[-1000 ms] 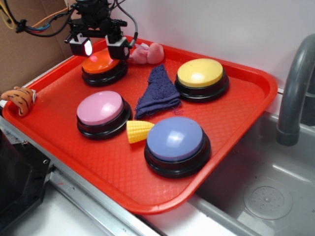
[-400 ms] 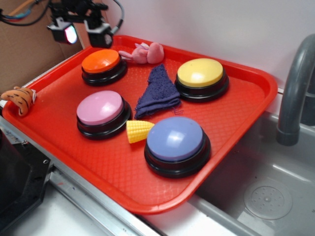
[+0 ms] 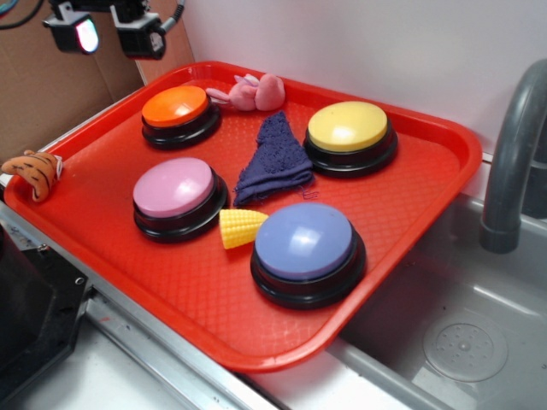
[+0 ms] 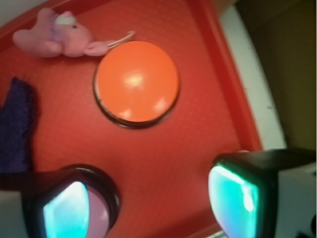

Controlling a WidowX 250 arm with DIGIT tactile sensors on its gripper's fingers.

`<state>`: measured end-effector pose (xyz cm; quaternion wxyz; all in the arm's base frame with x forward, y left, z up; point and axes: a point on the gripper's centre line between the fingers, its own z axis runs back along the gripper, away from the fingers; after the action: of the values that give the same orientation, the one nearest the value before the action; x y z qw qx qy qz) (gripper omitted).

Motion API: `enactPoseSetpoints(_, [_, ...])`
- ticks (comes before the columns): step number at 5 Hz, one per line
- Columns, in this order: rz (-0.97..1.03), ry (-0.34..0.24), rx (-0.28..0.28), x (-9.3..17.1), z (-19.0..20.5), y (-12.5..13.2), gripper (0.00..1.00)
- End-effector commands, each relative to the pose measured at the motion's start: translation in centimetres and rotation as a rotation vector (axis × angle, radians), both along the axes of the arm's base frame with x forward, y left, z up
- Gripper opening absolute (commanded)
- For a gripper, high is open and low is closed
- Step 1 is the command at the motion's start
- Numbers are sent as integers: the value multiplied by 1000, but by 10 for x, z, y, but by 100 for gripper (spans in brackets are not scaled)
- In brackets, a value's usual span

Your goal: Push the orange button.

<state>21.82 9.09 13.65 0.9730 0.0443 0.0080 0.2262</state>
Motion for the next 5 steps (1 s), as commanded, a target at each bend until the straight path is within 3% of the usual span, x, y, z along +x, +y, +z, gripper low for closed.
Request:
enactPoseSetpoints(1, [16, -148, 46, -12, 37, 1, 100])
enactPoseSetpoints(4, [-16, -132, 52, -31, 41, -9, 100])
enactPoseSetpoints(5, [-35, -127, 108, -30, 58, -11, 100])
